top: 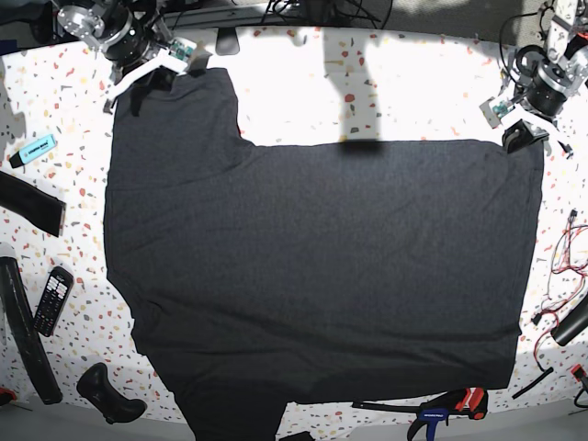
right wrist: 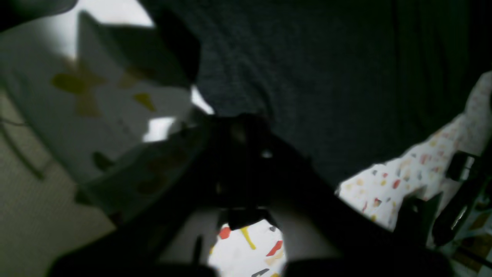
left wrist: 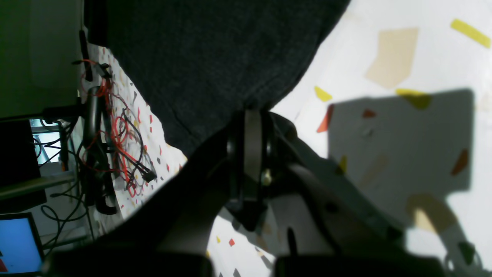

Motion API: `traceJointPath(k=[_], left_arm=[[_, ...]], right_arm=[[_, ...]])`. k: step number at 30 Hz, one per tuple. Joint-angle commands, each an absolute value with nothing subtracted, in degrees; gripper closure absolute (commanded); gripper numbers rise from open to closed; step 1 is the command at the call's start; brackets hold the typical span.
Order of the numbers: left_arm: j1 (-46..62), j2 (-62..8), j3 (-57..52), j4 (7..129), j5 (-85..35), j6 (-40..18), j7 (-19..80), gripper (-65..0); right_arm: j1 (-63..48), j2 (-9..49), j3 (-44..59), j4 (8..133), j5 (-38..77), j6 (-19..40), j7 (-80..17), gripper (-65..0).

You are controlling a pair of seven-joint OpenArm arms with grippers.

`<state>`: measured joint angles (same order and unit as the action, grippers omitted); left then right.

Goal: Fold the T-shirt properly
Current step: 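Pinch the shirt corners with both grippers, right gripper adjusting its grip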

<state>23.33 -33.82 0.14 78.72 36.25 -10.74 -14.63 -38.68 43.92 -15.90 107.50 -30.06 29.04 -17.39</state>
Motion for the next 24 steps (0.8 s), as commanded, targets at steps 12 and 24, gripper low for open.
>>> traceJointPath(k=[12,24], left_arm=[[23.81,-34.30,0.10,79.05,36.42,-11.05,-14.87,0.0],[23.79,-34.30,0.10,79.05,36.42,-11.05,-14.87,0.0]], right_arm=[[-39.09,44.45,-15.88,110.39,-29.82,29.56,-17.41,-25.2],[-39.11,44.45,-15.88,118.74,-20.34,29.61,-28.97,-26.5]])
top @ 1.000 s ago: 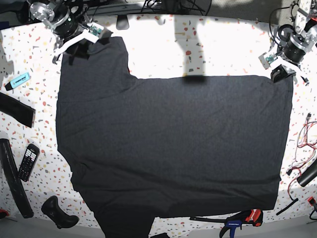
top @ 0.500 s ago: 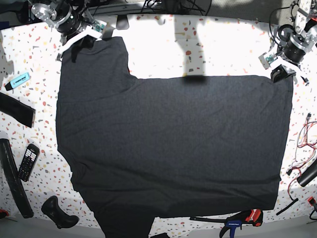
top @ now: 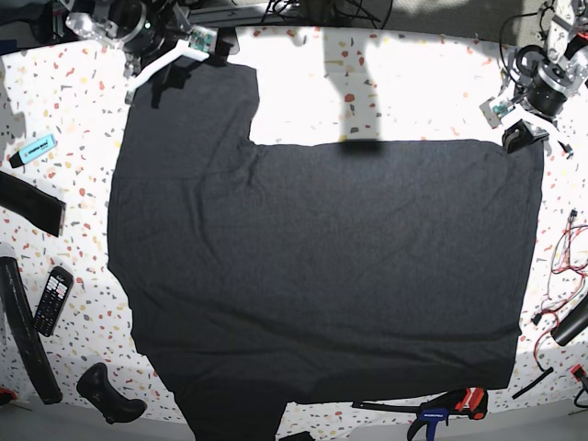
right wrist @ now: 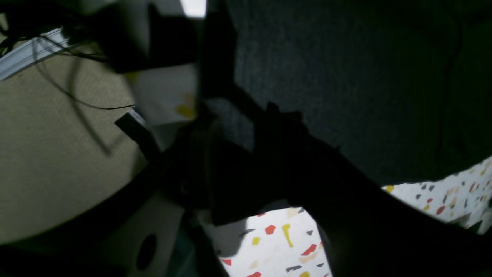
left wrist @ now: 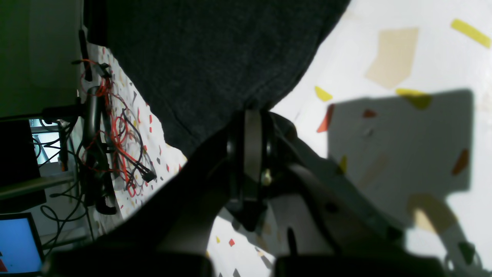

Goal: Fold the T-shirt properly
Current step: 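Pinch the shirt corners with both grippers, right gripper adjusting its grip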

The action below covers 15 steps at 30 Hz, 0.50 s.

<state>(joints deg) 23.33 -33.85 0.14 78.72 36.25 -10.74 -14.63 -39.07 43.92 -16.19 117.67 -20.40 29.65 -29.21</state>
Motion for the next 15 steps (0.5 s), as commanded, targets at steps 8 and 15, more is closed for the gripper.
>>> traceJointPath(k=[8,15], left_arm=[[23.81,-34.30,0.10,79.05,36.42,-11.05,-14.87,0.0],[23.81,-34.30,0.10,79.05,36.42,-11.05,-14.87,0.0]], right_arm=[[-39.11,44.45,-15.88,118.93,-20.29,29.61,-28.64,-26.5],[-39.24,44.42,-15.88,119.04,-13.67,32.34,-28.53,-26.5]])
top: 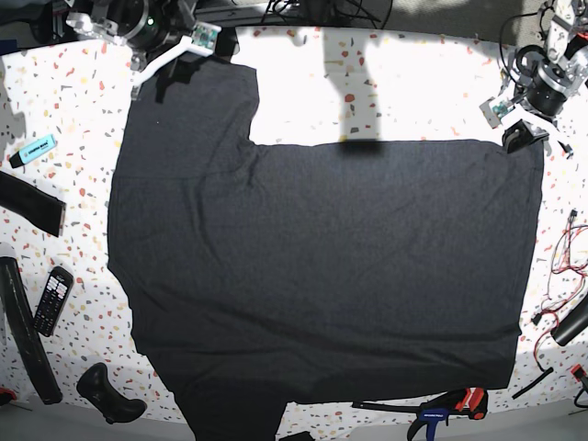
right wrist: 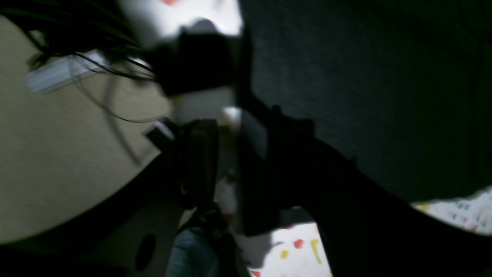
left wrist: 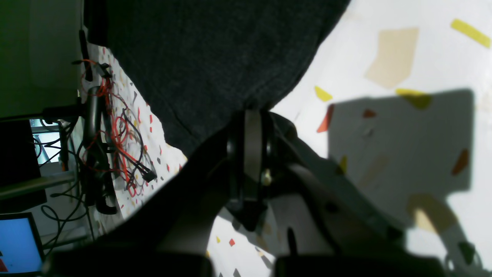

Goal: Fold the T-shirt properly
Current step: 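Pinch the shirt corners with both grippers, right gripper adjusting its grip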

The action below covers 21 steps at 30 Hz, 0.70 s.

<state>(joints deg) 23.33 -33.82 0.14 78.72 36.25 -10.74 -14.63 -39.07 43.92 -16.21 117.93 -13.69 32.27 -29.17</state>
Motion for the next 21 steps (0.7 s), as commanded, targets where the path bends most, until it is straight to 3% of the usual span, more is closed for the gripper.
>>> traceJointPath(k=[1,10,17,21], left_arm=[[23.79,-34.30,0.10,79.05,36.42,-11.05,-14.90,0.0],[23.81,-34.30,0.10,79.05,36.42,-11.05,-14.87,0.0],[23.81,-34.30,0.10,79.05,36.40,-11.07,-14.87,0.0],[23.81,-34.30,0.10,79.05,36.42,-11.07,-14.87,0.0]], right_arm=[[-39.22,44.45,-15.88,119.04,-13.17,32.95,-28.53,-26.5],[-39.22,44.45,-15.88,118.43,-13.69,33.47,-30.37,-26.5],[-39.07,44.45,-15.75,117.51,-21.89,33.34,-31.14,-26.5],[-39.07,44.45,-15.73,117.51,-22.59,30.20,-31.33,-26.4]])
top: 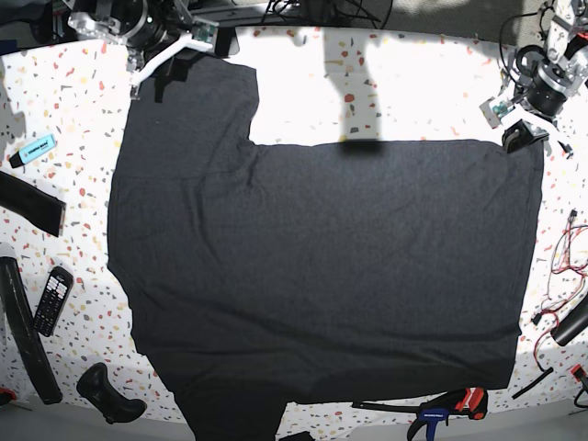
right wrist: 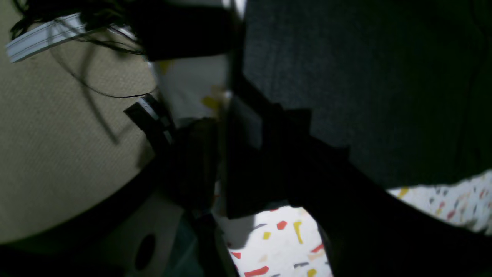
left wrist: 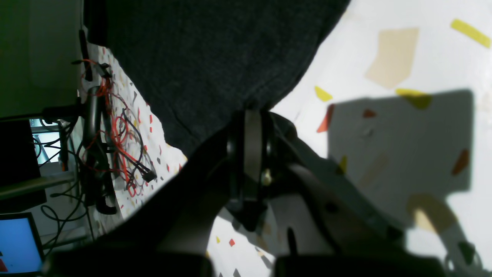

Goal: Fold the T-shirt properly
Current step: 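Pinch the shirt corners with both grippers, right gripper adjusting its grip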

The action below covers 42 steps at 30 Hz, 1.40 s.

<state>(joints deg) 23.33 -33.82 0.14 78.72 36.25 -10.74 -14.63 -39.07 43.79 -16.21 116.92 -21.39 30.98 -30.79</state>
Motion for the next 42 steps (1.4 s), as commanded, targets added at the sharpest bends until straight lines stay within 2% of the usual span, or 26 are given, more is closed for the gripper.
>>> traceJointPath(k=[1,7,12,17,20,32,42], left_arm=[[23.81,-34.30,0.10,79.05,36.40,-11.07,-14.87,0.0],[23.81,-34.30,0.10,79.05,36.40,-11.07,-14.90,0.0],[23.81,-34.28,0.10,79.05,36.40,-11.05,-14.90,0.0],[23.81,-34.30,0.10,79.05,36.40,-11.05,-14.90,0.0],[23.81,-34.28,0.10,79.05,36.40,-11.07,-14.90,0.0],[23.81,-34.30,0.10,79.05,31.03,-11.09,-14.85,0.0],[23.81,-34.28,0.10,79.05,31.03,-11.11,-14.85,0.0]], right_arm=[[-39.07,44.45,-15.73,117.51,-22.87,29.15,-31.51,-26.4],[-39.07,44.45,-15.73,117.51,-29.85,24.60,-31.51,-26.4],[-39.07,44.45,-15.75,117.51,-29.06,25.41,-30.96,-26.3],[-39.07,44.45,-15.75,117.51,-22.13,29.19,-30.83,-26.3],[-39.07,44.45,-15.75,117.51,-21.45,29.45,-30.59,-26.3],[-39.05,44.45,-15.73,117.25,-30.06,28.67,-28.73,-26.3],[-39.07,44.42,-15.79,109.86,-34.57,25.87,-23.53,-25.2]])
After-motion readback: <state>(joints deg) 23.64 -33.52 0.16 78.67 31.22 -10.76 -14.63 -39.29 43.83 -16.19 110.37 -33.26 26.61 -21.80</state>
